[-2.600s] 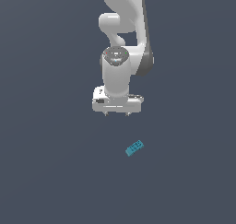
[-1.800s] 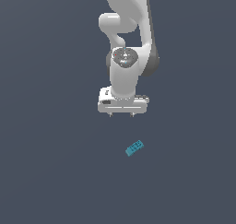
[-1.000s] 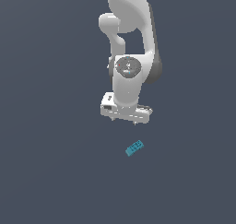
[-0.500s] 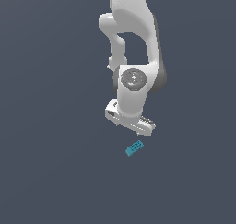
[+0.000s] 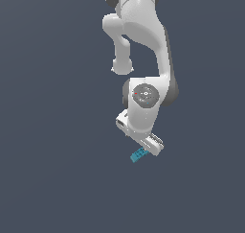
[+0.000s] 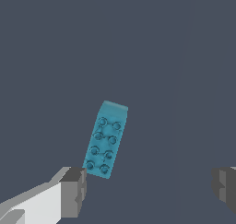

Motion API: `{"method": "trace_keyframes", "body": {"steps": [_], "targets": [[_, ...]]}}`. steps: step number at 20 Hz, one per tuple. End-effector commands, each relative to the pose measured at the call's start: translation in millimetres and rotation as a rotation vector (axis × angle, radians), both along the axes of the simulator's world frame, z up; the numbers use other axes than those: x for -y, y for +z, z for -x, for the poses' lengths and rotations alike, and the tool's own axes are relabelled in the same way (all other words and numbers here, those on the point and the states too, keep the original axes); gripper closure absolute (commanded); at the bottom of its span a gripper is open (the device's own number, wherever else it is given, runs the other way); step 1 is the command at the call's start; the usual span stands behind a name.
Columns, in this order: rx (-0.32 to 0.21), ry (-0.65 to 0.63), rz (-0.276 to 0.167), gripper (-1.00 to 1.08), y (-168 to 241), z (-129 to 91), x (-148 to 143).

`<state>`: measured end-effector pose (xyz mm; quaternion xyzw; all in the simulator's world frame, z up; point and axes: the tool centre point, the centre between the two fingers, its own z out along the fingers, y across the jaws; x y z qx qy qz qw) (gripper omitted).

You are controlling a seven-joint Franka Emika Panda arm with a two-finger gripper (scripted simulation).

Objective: Pick up the object and move it to a goal position.

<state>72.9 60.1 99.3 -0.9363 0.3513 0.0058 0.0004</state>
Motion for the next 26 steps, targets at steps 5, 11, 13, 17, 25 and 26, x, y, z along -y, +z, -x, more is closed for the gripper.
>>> {"method": "trace_keyframes", "body": {"steps": [5,11,13,17,25,26], "targets": [[0.005,-0.147,0.003,-0.92,-14,-14,-12],[0.008,-0.235,0.005,-0.92,-22,-22,-20],[0.009,-0.255,0.006,-0.92,-24,-23,-22],[0.010,-0.279,0.006,-0.92,-27,-25,-24],[0.009,-0.281,0.006,-0.92,-34,-25,-24],[0.009,-0.281,0.006,-0.92,-37,-25,-24]]}}
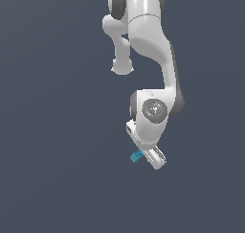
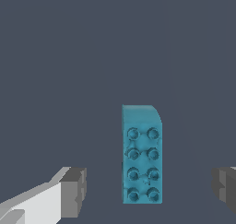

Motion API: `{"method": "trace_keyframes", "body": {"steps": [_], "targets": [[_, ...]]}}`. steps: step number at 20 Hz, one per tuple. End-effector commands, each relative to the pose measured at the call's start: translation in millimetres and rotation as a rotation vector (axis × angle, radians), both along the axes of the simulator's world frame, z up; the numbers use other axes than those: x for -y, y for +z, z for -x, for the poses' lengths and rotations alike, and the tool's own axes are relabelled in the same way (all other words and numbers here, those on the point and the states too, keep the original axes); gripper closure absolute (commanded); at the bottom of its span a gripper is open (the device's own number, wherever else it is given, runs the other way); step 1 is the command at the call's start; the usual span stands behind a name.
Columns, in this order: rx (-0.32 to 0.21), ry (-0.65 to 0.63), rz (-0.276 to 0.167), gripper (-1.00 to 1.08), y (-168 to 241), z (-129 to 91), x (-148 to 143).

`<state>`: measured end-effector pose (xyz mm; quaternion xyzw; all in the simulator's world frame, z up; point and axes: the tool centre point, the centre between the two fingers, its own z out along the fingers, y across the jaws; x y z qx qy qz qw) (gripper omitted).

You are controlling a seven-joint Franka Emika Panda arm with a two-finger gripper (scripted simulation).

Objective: Pick up the object and move it to a goal position.

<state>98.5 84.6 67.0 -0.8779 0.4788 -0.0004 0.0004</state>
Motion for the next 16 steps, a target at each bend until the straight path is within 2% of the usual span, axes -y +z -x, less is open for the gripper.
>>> {"method": "trace_keyframes", "body": {"steps": [1,7,13,14,16], "targets": [[-0.001,-0.001,0.000,-0.92,-10,1,0],[-0.001,-0.004,0.000,-0.92,-41,1,0],[-0.001,-0.004,0.000,-0.92,-45,0,0],[-0.001,-0.004,0.000,1.08,-45,0,0],[-0.001,-0.004,0.000,1.08,-45,0,0]]}}
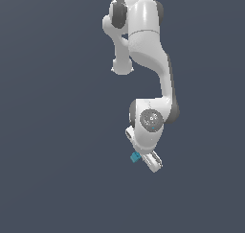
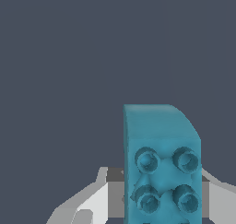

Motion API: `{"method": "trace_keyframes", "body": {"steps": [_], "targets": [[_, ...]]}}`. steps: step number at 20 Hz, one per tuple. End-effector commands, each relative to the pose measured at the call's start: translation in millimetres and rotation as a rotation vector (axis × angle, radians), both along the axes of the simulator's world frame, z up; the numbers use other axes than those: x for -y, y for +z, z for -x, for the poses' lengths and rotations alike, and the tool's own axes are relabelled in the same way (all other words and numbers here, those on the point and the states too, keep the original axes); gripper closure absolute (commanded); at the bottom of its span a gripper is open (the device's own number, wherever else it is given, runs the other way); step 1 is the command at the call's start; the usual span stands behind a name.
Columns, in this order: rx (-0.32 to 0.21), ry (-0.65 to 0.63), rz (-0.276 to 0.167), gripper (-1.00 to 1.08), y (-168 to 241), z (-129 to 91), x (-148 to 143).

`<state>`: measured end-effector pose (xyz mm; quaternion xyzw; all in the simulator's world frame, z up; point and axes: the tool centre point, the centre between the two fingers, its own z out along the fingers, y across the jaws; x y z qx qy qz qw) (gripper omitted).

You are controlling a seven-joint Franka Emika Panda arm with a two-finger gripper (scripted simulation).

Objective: Pick up the object and move it to a goal position.

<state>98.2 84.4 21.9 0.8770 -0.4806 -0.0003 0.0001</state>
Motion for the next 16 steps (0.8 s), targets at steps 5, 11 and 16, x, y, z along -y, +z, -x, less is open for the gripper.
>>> {"method": "trace_keyframes", "body": {"steps": [5,11,16], "targets": [[0.001,0.000,0.000,1.08,0.3,-0.3,0.0],[0.000,0.000,0.000,1.08,0.5,0.8,0.3],[0.000,0.000,0.000,1.08,3.1,6.3,3.4]]}}
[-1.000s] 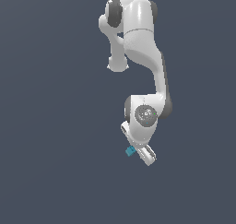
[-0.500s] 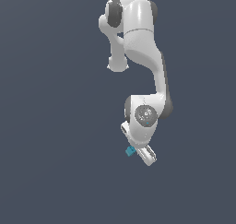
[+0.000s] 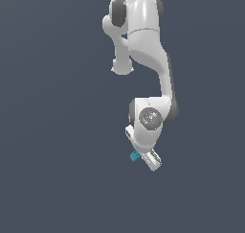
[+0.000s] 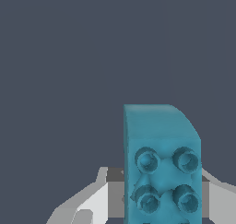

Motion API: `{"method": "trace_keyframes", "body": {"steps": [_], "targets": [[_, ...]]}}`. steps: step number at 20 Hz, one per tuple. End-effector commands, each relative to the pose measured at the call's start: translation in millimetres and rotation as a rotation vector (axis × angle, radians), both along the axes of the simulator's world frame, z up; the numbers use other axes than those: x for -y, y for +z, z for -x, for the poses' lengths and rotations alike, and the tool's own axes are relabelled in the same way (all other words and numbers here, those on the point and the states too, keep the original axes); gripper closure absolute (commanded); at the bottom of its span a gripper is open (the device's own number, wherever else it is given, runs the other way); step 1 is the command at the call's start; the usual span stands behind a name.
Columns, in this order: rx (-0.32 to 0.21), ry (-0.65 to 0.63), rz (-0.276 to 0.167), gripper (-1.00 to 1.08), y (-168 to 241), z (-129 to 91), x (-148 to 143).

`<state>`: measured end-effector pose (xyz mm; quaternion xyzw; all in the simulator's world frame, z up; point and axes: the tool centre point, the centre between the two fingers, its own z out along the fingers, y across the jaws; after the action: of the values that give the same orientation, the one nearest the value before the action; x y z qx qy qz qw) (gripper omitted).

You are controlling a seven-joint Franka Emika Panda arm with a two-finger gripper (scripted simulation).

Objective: Pick up the object and move it to a goal position.

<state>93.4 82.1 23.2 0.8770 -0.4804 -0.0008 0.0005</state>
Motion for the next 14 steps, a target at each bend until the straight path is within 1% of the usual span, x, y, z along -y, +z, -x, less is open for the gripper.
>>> {"method": "trace_keyframes", "body": {"steps": [1,8,14], "targets": [[0.001,0.000,0.000,1.08,3,3,2],[0.001,0.000,0.000,1.08,12,22,13],[0.001,0.000,-0.001,1.08,24,49,28]]}}
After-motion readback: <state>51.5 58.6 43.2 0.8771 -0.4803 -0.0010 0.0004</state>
